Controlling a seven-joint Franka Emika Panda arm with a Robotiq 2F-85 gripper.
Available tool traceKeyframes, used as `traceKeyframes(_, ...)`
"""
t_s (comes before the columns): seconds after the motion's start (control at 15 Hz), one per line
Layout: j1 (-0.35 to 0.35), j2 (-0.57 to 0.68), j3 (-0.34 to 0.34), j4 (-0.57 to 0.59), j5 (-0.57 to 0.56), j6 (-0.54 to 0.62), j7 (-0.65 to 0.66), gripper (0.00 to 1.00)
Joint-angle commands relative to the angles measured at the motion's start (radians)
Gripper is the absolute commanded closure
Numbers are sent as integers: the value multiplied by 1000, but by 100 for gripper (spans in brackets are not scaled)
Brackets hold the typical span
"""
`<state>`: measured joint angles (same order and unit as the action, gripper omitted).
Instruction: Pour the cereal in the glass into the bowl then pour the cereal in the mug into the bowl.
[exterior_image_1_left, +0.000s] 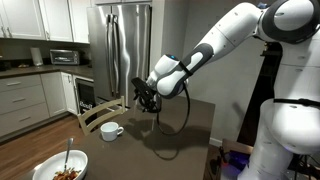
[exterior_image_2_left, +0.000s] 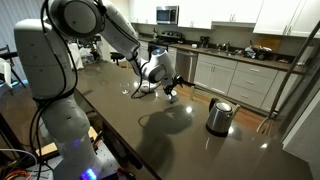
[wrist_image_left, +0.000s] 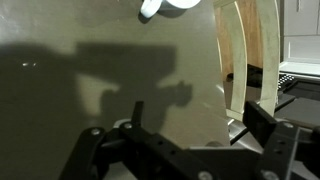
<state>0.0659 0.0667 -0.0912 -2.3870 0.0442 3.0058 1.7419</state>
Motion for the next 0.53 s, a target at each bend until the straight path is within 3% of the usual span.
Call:
traceKeyframes(0.0, 28, -97, -19, -23, -148, -85, 113, 0)
traceKeyframes(0.07, 27, -116, -13, -27, -179, -91, 145, 0)
traceKeyframes(0.13, 17, -54, -9, -1, -119, -53, 78, 0)
traceKeyframes(0.47, 23, -94, -7, -12, -148, -71, 105, 0)
